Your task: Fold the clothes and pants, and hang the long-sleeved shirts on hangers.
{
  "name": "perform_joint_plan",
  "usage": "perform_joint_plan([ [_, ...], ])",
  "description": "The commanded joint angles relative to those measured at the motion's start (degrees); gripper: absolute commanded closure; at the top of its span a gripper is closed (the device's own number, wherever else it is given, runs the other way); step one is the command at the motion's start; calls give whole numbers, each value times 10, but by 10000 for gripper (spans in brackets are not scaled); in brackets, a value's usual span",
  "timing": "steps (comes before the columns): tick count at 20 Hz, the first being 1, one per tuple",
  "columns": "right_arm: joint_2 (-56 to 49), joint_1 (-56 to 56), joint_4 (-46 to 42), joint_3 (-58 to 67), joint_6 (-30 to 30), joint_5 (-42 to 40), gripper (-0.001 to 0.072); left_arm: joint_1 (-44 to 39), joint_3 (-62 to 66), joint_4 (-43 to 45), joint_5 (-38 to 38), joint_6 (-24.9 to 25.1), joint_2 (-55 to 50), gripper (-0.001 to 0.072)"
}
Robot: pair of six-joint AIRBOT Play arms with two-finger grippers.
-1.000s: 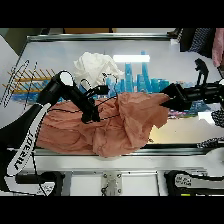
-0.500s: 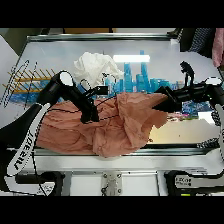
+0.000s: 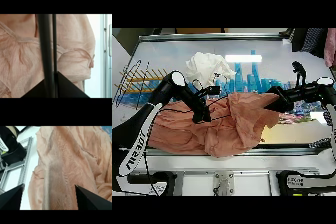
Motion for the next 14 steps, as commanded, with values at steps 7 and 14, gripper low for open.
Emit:
perform_joint_plan([
  [7,0,1,2,0,11,2,2,0,1,-2,2,0,0,700],
  [14,0,0,2,0,11,2,565,0,1,-2,2,0,0,699],
])
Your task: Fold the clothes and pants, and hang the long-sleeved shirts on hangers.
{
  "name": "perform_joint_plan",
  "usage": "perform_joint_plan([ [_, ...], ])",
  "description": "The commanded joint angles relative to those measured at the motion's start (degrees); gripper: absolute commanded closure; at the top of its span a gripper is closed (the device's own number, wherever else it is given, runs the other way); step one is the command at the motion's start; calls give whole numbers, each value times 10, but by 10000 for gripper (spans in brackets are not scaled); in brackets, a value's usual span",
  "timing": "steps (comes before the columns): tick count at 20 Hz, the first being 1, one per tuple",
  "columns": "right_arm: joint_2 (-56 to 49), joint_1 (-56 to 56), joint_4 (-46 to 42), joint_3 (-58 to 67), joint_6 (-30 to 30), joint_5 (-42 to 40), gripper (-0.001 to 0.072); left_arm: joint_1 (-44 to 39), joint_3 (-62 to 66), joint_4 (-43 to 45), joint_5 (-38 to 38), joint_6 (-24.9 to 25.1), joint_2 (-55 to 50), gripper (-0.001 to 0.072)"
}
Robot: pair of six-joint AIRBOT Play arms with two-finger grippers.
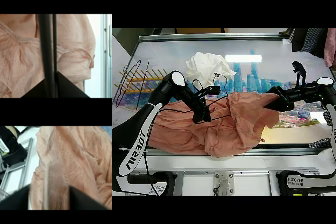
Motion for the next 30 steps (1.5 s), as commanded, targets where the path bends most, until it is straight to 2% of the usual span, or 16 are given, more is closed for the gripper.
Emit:
perform_joint_plan([
  [1,0,0,0,0,3,1,699,0,1,0,0,0,0,700],
  [8,0,0,0,0,3,0,702,0,1,1,0,0,0,699],
  [11,0,0,0,0,-38,-2,703,1,1,5,0,0,0,699],
  [14,0,1,0,0,-40,-3,706,1,1,5,-1,-1,0,677],
  [15,0,0,0,0,-40,-3,706,1,1,5,1,-8,0,453],
  [16,0,0,0,0,-40,-3,706,1,1,5,6,-33,0,319],
  [17,0,0,0,0,-40,-3,707,1,1,5,12,-54,0,323],
  [21,1,0,1,0,-40,-3,709,1,1,17,15,-70,0,323],
  [24,6,0,4,0,-40,-3,709,7,1,34,22,-121,0,323],
  [27,12,0,55,0,-47,-3,710,17,1,34,22,-129,0,324],
  [30,17,0,63,0,-61,-3,710,18,1,34,23,-146,0,323],
])
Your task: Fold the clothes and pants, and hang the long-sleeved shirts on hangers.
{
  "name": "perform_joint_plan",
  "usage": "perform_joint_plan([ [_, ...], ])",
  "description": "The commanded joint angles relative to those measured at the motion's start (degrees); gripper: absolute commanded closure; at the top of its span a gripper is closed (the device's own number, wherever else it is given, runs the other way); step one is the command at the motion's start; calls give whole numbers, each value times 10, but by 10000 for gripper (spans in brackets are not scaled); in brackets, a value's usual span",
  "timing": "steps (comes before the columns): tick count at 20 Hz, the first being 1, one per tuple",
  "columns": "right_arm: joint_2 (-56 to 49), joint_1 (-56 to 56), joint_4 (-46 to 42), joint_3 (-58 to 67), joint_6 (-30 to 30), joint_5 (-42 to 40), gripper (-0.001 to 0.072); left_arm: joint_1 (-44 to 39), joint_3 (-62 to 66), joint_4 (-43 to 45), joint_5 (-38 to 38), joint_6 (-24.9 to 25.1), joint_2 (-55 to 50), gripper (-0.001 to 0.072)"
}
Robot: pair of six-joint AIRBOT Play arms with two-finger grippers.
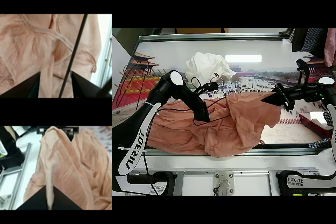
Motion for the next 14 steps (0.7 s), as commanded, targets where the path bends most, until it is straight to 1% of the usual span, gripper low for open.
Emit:
perform_joint_plan([
  [1,5,-1,19,0,-10,-2,710,3,0,4,6,-28,0,324],
  [4,5,-2,-2,0,-7,-16,710,10,1,2,37,-68,13,323],
  [6,5,-2,-13,0,3,-28,710,24,1,3,58,-80,33,322],
  [8,5,-2,-13,0,5,-29,710,43,1,3,59,-95,56,321],
  [10,5,-2,-13,0,8,-35,710,61,1,3,59,-123,75,320],
  [11,5,-2,-12,0,8,-37,710,68,1,3,55,-131,82,301],
  [12,5,-2,-11,0,8,-37,710,73,1,4,53,-142,89,146],
  [13,8,-2,-11,0,18,-39,710,80,1,4,55,-159,96,126],
  [14,13,-3,-11,0,27,-42,710,91,1,4,65,-170,105,126],
])
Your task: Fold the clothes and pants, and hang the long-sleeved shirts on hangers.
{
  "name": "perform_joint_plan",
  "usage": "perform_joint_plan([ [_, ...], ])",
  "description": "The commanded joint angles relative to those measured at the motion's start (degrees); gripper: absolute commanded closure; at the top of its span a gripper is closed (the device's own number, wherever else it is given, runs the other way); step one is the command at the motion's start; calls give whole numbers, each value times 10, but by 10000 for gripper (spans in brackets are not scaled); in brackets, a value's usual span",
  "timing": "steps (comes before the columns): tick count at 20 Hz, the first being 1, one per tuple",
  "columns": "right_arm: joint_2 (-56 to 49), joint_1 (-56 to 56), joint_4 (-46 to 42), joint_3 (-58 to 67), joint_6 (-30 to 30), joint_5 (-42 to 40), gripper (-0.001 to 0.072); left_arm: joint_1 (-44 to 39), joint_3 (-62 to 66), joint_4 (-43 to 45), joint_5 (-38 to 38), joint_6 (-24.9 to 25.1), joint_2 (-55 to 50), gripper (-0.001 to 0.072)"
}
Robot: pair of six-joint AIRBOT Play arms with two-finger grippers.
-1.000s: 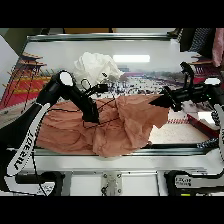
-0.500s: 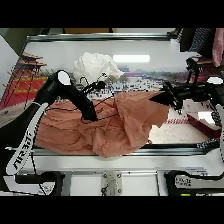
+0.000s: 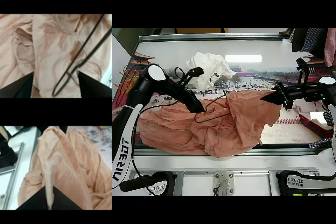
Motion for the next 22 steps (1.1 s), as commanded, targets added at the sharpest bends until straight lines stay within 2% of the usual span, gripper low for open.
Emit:
perform_joint_plan([
  [1,12,-4,2,1,18,-10,710,34,1,1,28,-60,33,126],
  [5,51,-31,9,1,29,-15,710,97,0,1,98,-111,89,150],
  [10,99,-62,29,1,64,-65,710,109,-1,4,107,-184,114,157],
  [14,115,-62,87,1,76,-111,710,35,-60,86,144,-245,117,156],
  [18,123,-62,92,1,85,-130,710,-55,-146,91,220,-317,117,156],
  [22,123,-62,90,1,98,-130,709,-151,-179,92,291,-331,117,156],
])
